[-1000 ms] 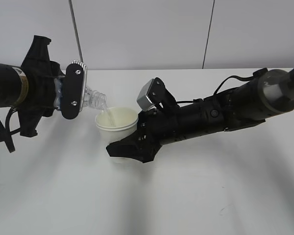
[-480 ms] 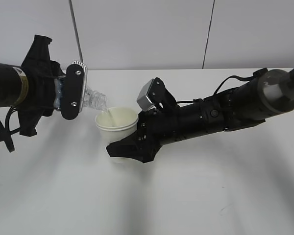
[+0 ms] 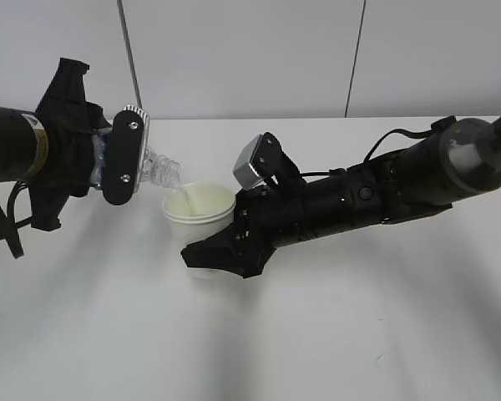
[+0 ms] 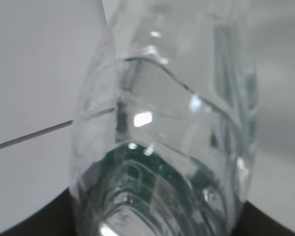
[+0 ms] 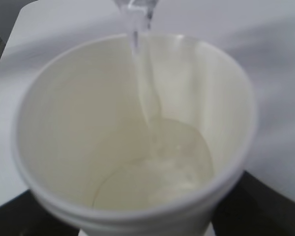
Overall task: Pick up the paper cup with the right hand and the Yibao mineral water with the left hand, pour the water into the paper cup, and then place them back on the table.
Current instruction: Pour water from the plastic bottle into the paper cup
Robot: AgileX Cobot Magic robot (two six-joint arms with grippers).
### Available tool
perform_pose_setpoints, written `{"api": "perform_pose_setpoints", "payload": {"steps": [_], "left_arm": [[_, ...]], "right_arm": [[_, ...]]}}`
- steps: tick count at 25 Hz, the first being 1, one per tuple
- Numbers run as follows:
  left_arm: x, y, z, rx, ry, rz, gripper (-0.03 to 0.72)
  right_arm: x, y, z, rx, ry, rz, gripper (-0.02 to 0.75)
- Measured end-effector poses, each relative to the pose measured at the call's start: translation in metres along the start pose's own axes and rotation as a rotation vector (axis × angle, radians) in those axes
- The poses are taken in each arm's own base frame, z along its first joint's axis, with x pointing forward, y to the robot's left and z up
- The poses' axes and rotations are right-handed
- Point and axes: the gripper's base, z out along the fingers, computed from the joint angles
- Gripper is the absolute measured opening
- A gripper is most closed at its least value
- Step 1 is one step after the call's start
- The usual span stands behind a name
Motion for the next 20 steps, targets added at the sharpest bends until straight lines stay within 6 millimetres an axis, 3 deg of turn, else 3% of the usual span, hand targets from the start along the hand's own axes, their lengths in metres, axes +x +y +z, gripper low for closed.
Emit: {"api": "perform_pose_setpoints", "payload": {"steps": [20], "left_arm": [[0.0009, 0.0012, 0.0000, -0.013, 0.010, 0.033, 0.352]], "right_arm": [[0.0003, 0.0000, 0.0000, 0.000, 0.004, -0.002, 0.533]]}}
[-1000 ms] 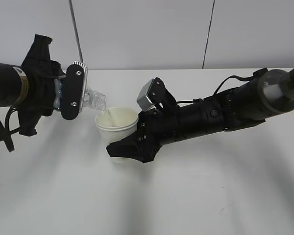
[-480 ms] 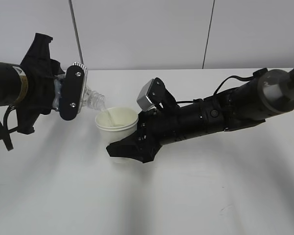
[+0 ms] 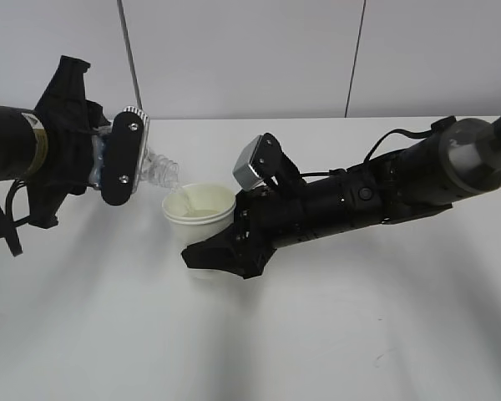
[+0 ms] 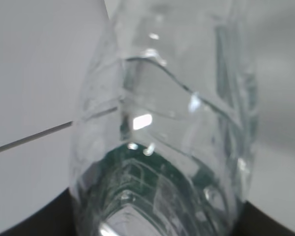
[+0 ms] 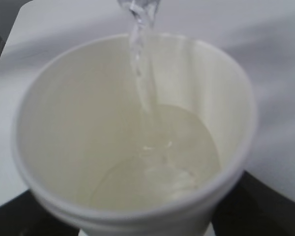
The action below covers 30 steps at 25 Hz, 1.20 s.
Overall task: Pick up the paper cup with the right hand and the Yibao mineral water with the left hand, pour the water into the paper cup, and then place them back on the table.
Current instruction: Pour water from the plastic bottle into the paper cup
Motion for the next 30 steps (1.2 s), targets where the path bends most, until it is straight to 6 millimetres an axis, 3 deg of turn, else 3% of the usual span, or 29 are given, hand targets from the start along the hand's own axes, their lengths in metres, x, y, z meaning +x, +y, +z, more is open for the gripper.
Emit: {"api": "perform_pose_setpoints", "payload": {"steps": [13, 25, 30], "left_arm": [[0.000, 0.000, 0.000, 0.003, 0.002, -0.012, 0.353], [-0.006, 0.000, -0.002, 0.004, -0.013, -0.146, 0.352], [-0.013, -0.001, -0.004, 0.017, -0.030, -0.288, 0.352]], "right_arm": [[0.000, 0.000, 0.000, 0.000, 0.002, -0.001, 0.533], [0.000, 0.000, 0.000, 0.000, 0.002, -0.001, 0.533], [-0.004, -0.002, 0.000, 0.006, -0.008, -0.009, 0.533]]}}
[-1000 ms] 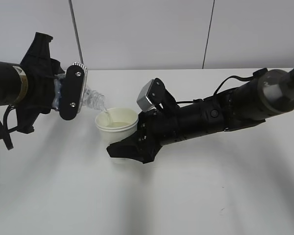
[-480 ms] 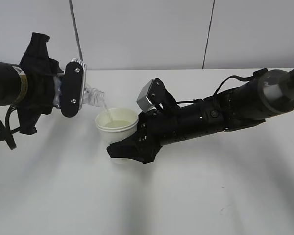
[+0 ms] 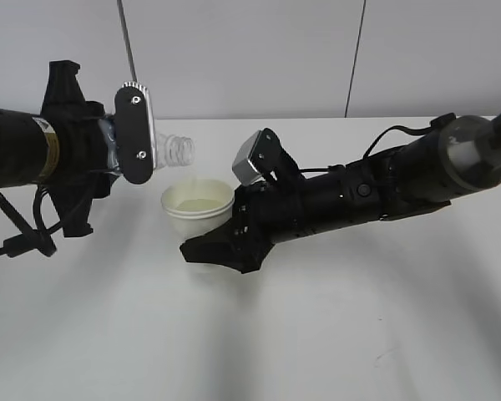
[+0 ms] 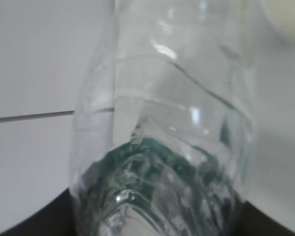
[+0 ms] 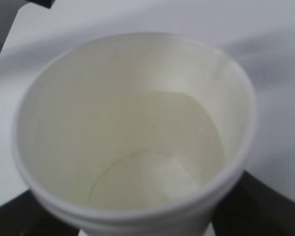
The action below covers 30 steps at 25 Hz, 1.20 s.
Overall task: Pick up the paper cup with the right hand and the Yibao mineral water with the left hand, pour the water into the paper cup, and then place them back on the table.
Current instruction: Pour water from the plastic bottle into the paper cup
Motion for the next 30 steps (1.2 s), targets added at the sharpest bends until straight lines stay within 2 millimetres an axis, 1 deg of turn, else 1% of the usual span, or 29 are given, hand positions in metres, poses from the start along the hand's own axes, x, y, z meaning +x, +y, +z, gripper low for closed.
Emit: {"api": "perform_pose_setpoints", "payload": {"steps": [5, 10, 11, 12, 14, 19, 24, 30], "left_arm": [[0.0013, -0.0030, -0.0001, 0.032, 0.017, -0.154, 0.352], [0.0013, -0.0041, -0.0001, 0.043, 0.021, -0.344, 0.351], [0.0013, -0.0041, -0.0001, 0.043, 0.021, -0.344, 0.351], [0.0009, -0.0043, -0.0001, 0.045, 0.019, -0.407, 0.351], [0.0007, -0.0045, -0.0001, 0.046, 0.019, -0.473, 0.351], [0.0004, -0.0046, -0.0001, 0.048, 0.019, -0.593, 0.351], [0.0017, -0.0043, 0.0003, 0.046, 0.026, -0.756, 0.351], [0.0041, -0.0071, 0.0050, 0.056, 0.042, -0.878, 0.351]], "right_arm": [[0.0003, -0.0008, 0.0000, 0.008, 0.003, 0.002, 0.533], [0.0001, -0.0014, 0.0000, 0.015, 0.001, 0.008, 0.533], [0.0001, -0.0014, 0.0000, 0.015, 0.001, 0.008, 0.533], [0.0001, -0.0014, 0.0000, 0.015, 0.001, 0.008, 0.532], [0.0000, -0.0015, 0.0000, 0.016, 0.000, 0.009, 0.533], [0.0001, -0.0022, -0.0005, 0.020, -0.001, 0.011, 0.532], [0.0002, -0.0027, -0.0009, 0.022, -0.002, 0.012, 0.533], [0.0000, -0.0028, -0.0009, 0.023, -0.003, 0.014, 0.532]]}}
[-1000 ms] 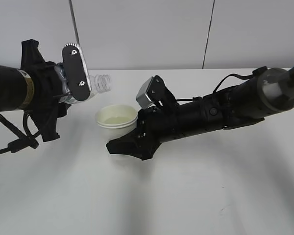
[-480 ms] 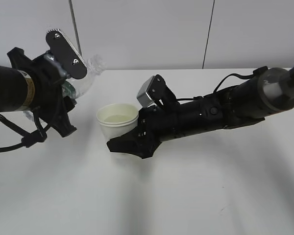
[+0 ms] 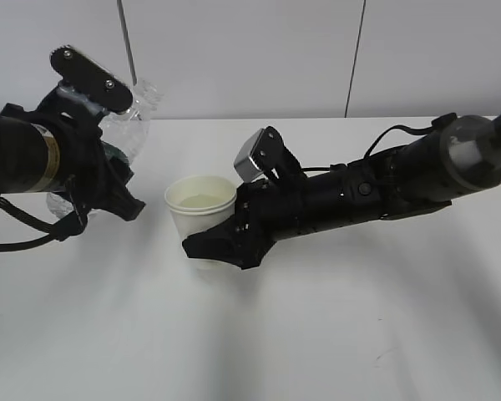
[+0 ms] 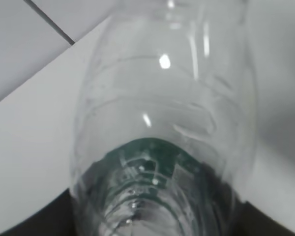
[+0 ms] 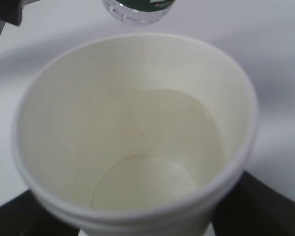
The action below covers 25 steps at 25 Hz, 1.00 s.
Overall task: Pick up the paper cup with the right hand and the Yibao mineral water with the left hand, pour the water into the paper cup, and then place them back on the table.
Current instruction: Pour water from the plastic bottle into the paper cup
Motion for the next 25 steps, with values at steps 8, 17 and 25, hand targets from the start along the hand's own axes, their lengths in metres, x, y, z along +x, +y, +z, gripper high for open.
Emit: {"api": "perform_pose_setpoints", "payload": {"steps": [8, 17, 25], "left_arm": [[0.007, 0.016, 0.007, 0.047, -0.009, -0.158, 0.350], [0.018, 0.040, 0.013, 0.146, -0.043, -0.223, 0.350], [0.035, 0.055, 0.030, 0.225, -0.031, -0.228, 0.350]], "right_arm": [[-0.001, 0.000, 0.000, 0.005, -0.006, 0.006, 0.532], [-0.011, -0.002, -0.004, 0.037, -0.036, 0.009, 0.532], [-0.011, -0.003, -0.004, 0.048, -0.034, 0.014, 0.532]]}}
